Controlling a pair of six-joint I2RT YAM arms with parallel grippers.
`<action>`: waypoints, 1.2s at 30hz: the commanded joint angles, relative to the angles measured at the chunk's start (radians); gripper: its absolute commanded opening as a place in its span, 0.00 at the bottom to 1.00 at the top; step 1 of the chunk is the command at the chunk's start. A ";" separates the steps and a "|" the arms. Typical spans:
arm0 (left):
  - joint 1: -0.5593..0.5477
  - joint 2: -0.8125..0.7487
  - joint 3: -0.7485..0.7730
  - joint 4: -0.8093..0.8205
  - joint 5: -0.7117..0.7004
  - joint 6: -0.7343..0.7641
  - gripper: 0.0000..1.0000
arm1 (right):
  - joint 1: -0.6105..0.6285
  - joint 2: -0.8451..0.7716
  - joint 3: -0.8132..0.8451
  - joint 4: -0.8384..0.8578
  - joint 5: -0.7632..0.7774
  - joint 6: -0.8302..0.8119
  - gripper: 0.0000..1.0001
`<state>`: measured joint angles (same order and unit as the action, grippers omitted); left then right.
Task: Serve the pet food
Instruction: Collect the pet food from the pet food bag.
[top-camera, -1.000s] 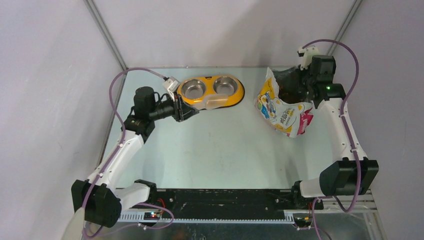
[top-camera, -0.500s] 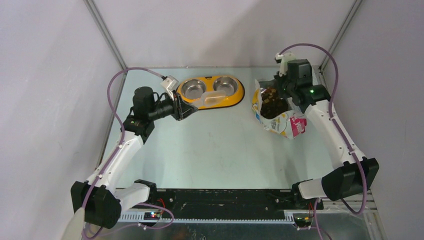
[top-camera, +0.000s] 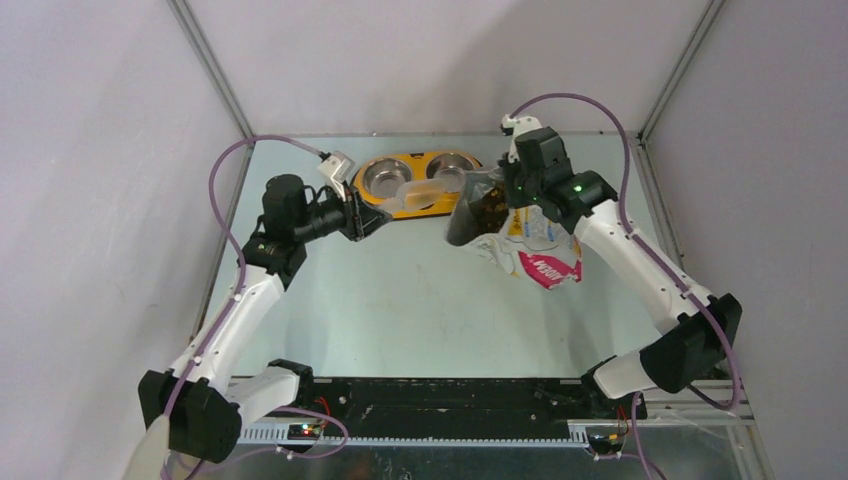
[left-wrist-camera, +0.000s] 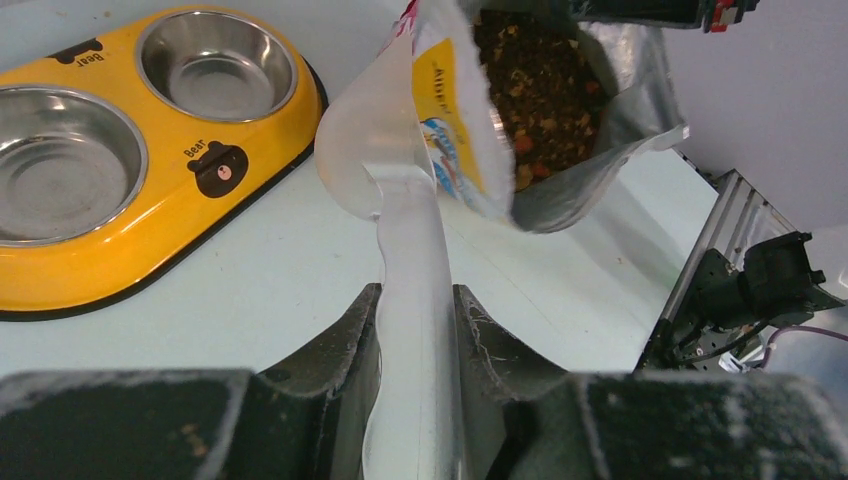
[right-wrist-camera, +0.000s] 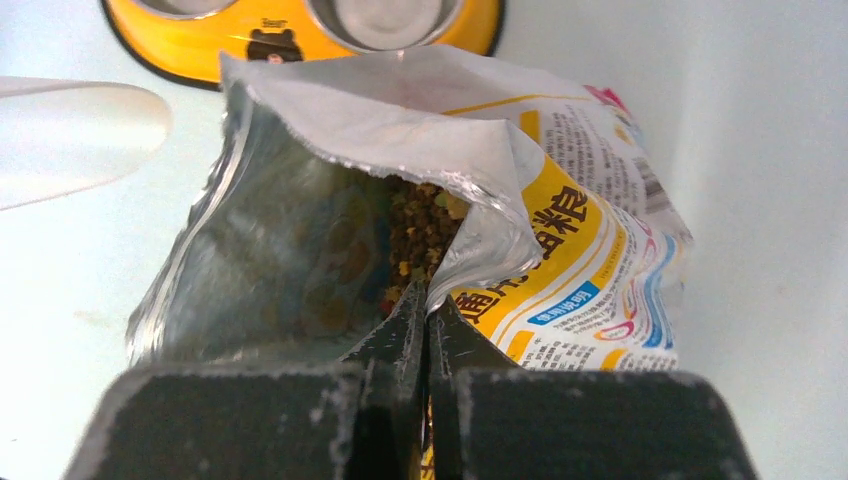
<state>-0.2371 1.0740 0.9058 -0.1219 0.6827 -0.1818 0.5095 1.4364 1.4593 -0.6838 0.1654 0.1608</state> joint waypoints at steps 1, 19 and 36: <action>-0.001 -0.044 0.075 -0.007 -0.015 0.043 0.00 | 0.058 0.043 0.102 0.196 -0.027 0.087 0.00; -0.005 0.096 0.187 -0.126 0.111 -0.028 0.00 | 0.058 0.043 0.005 0.263 -0.075 0.022 0.00; -0.112 0.242 0.170 -0.174 -0.032 -0.069 0.00 | 0.086 0.030 -0.070 0.287 -0.126 -0.025 0.00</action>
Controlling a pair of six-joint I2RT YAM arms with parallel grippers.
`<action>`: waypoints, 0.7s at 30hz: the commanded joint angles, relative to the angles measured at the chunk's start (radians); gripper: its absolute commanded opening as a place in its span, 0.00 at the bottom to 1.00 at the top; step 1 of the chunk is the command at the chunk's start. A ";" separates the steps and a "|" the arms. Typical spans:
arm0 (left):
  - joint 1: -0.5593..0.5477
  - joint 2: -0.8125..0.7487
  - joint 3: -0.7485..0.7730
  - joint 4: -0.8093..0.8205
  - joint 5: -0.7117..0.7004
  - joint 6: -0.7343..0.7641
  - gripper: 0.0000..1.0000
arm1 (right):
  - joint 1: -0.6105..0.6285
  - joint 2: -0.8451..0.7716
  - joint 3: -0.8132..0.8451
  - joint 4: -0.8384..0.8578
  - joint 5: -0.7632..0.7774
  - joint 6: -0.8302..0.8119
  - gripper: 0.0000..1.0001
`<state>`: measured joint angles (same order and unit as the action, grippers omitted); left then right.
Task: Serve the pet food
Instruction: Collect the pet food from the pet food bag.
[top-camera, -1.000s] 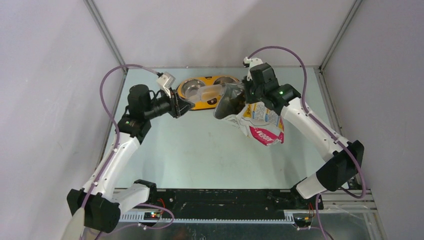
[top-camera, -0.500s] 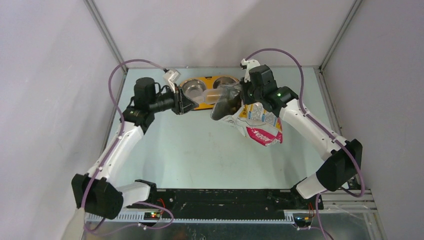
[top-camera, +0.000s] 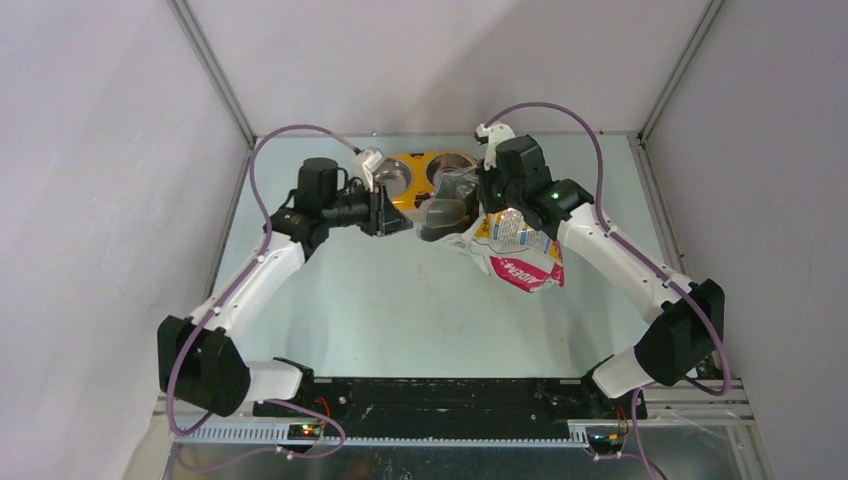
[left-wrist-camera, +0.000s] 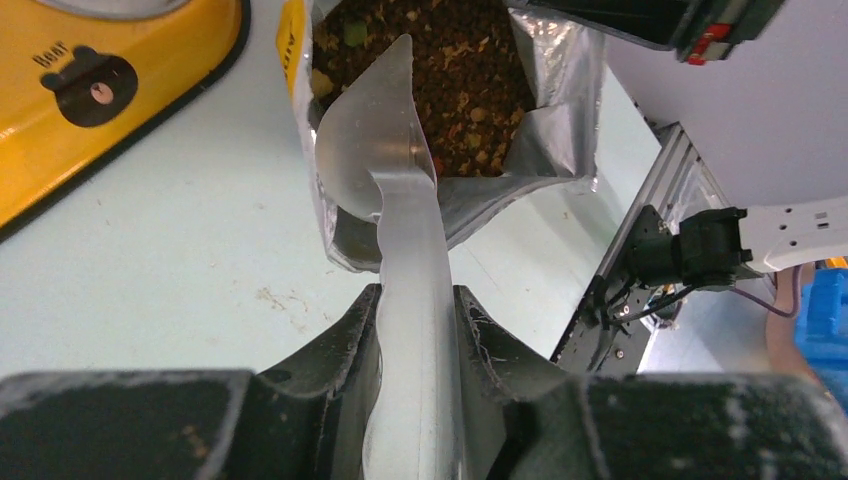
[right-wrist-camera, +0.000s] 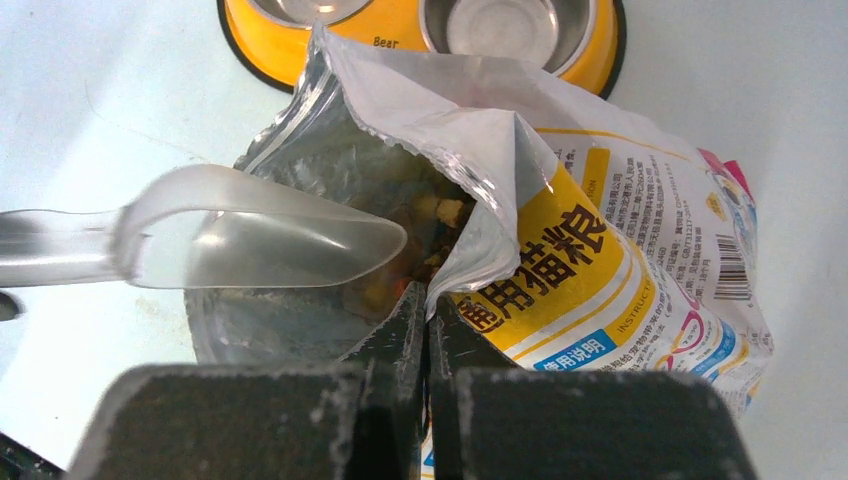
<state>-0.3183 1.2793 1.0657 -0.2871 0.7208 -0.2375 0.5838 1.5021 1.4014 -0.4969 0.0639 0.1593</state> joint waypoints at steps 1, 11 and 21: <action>-0.041 0.045 0.012 -0.010 -0.079 -0.014 0.00 | 0.013 -0.042 -0.016 0.101 -0.032 -0.028 0.00; -0.116 0.185 0.066 -0.057 -0.209 -0.007 0.00 | 0.020 -0.116 -0.100 0.112 -0.196 -0.078 0.00; -0.159 0.368 0.111 -0.043 -0.161 -0.069 0.00 | 0.059 -0.115 -0.145 0.122 -0.250 -0.124 0.00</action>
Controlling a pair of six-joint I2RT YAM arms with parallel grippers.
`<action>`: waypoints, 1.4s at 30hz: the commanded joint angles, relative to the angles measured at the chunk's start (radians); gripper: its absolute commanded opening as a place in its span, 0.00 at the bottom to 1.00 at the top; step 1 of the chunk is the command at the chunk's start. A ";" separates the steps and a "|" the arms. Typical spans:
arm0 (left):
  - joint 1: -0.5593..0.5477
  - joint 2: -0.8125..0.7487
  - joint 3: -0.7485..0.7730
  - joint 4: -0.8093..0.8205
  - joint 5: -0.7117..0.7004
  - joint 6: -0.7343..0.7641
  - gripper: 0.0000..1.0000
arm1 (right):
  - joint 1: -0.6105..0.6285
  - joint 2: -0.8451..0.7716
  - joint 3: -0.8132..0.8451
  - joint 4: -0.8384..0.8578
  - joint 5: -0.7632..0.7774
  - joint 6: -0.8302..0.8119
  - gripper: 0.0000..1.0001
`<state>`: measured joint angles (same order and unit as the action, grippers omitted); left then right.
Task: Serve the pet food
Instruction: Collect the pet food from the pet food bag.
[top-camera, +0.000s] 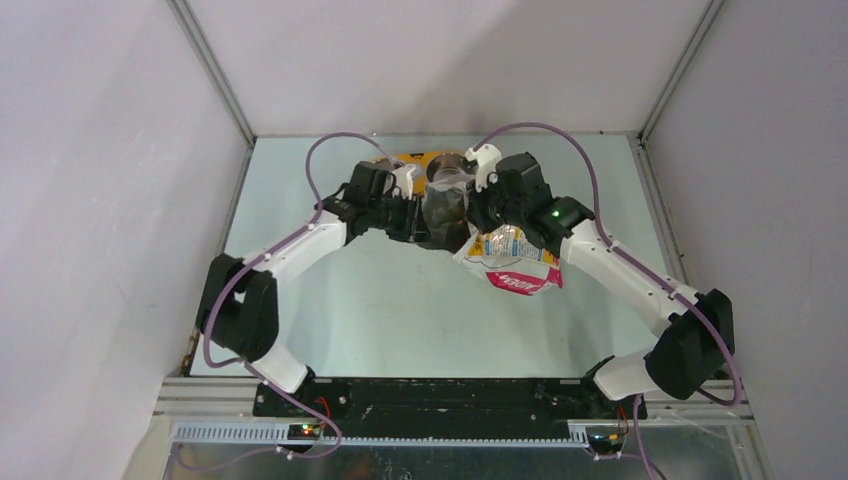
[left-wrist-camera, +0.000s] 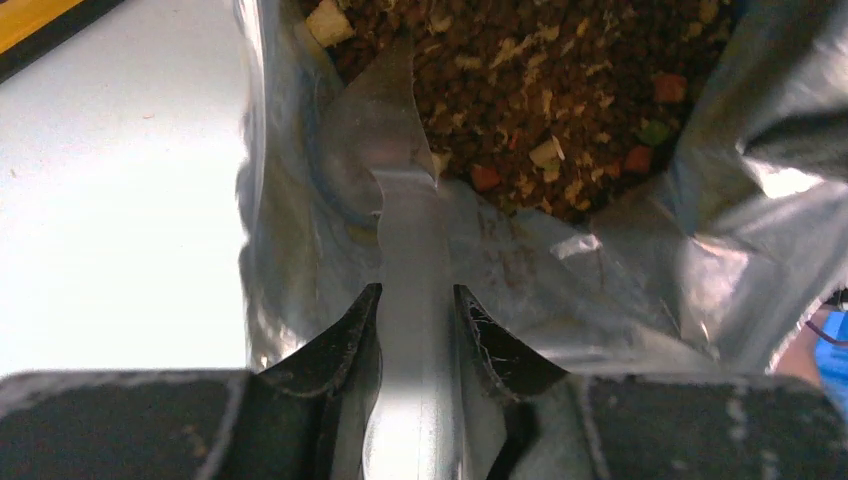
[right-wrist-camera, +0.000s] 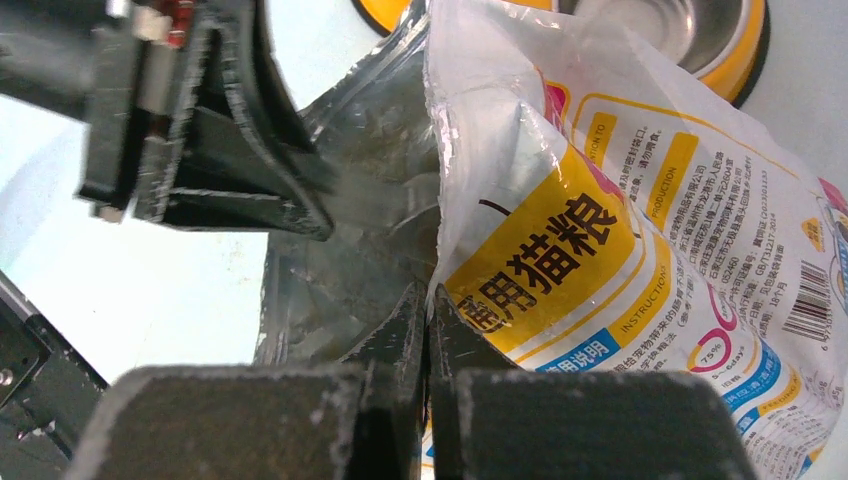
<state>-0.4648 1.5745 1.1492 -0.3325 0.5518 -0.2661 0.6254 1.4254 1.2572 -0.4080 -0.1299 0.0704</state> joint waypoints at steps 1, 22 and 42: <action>-0.012 0.085 0.034 0.005 0.019 -0.045 0.00 | 0.017 -0.040 -0.001 0.031 -0.057 -0.041 0.00; -0.044 0.171 -0.078 0.496 0.429 -0.306 0.00 | -0.195 -0.090 -0.070 0.007 -0.268 -0.081 0.00; 0.034 0.170 -0.294 1.278 0.510 -0.819 0.00 | -0.352 -0.177 -0.174 -0.072 -0.245 -0.206 0.00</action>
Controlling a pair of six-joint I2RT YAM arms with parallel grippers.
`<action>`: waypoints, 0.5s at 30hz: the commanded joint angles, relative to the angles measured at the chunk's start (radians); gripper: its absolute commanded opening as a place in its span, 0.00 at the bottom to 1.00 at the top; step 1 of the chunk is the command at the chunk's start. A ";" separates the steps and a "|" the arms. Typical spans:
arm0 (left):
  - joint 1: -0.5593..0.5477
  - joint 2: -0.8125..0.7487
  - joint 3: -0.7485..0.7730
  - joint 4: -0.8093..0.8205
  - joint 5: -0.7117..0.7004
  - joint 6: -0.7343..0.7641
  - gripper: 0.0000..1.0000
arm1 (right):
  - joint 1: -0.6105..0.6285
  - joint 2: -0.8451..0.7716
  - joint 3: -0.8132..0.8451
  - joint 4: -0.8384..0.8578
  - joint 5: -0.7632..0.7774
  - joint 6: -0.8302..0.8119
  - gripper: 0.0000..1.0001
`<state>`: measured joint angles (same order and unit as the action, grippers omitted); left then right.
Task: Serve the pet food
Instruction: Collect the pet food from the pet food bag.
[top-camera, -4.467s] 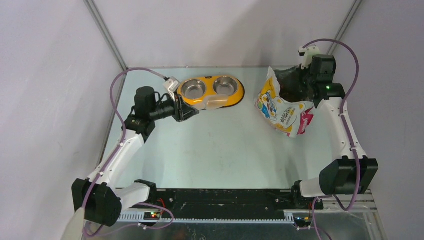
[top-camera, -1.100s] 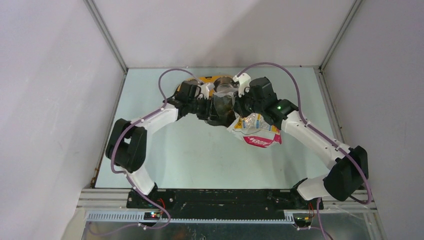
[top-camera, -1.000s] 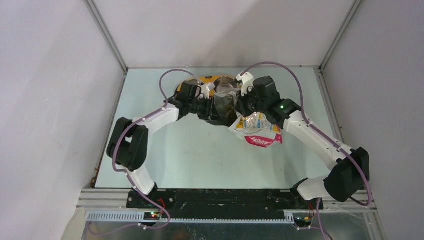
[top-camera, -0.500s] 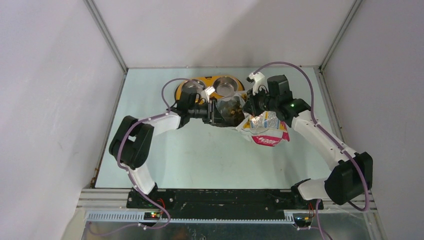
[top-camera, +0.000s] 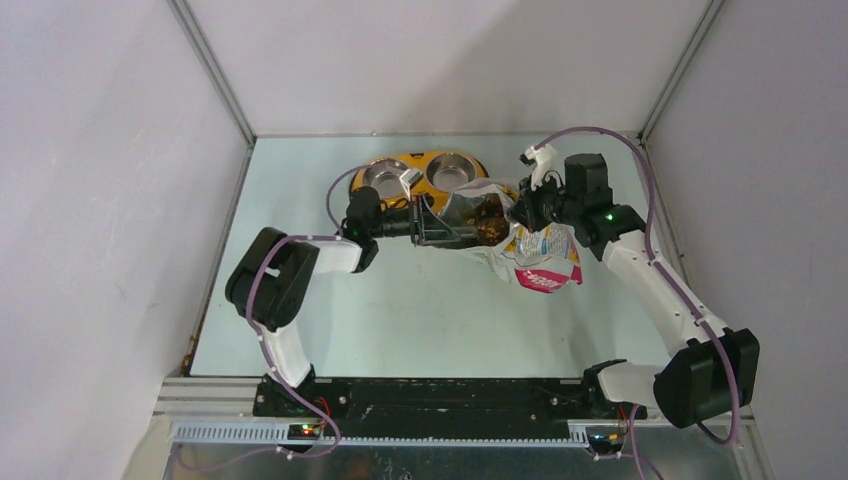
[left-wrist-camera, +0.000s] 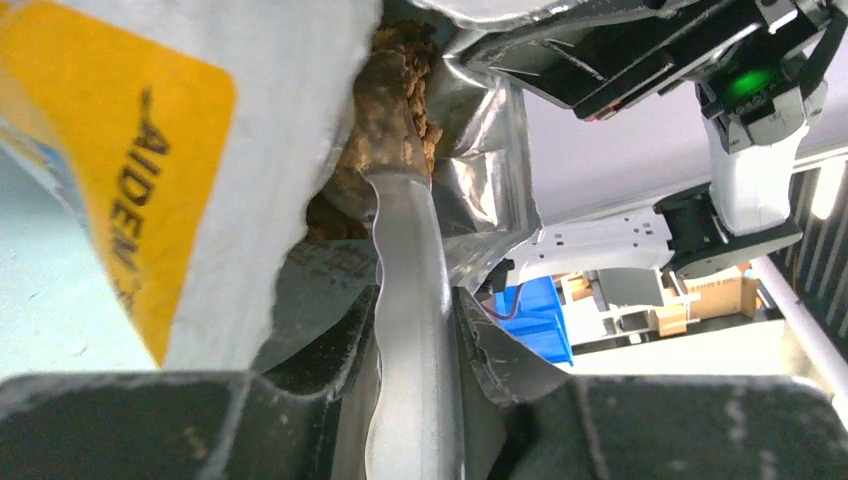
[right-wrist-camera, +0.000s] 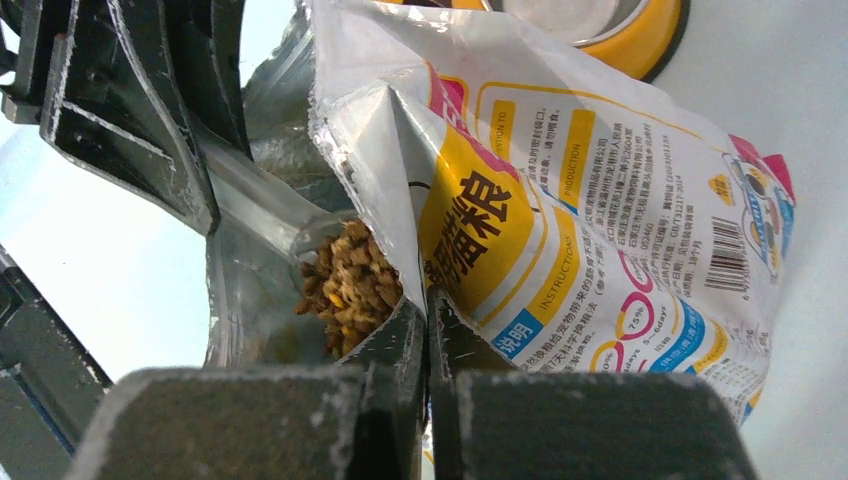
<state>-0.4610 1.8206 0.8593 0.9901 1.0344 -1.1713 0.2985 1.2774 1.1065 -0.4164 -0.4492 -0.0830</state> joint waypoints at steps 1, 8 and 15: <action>0.045 -0.092 0.003 -0.132 0.005 0.142 0.00 | -0.026 -0.033 -0.023 -0.058 0.084 -0.057 0.00; 0.141 -0.167 -0.018 -0.262 0.017 0.197 0.00 | -0.030 -0.053 -0.036 -0.040 0.148 -0.089 0.00; 0.160 -0.193 -0.047 -0.196 0.053 0.160 0.00 | -0.031 -0.048 -0.046 -0.029 0.170 -0.109 0.00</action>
<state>-0.2993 1.6791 0.8227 0.7158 1.0424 -0.9947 0.2901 1.2453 1.0801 -0.3996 -0.3622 -0.1513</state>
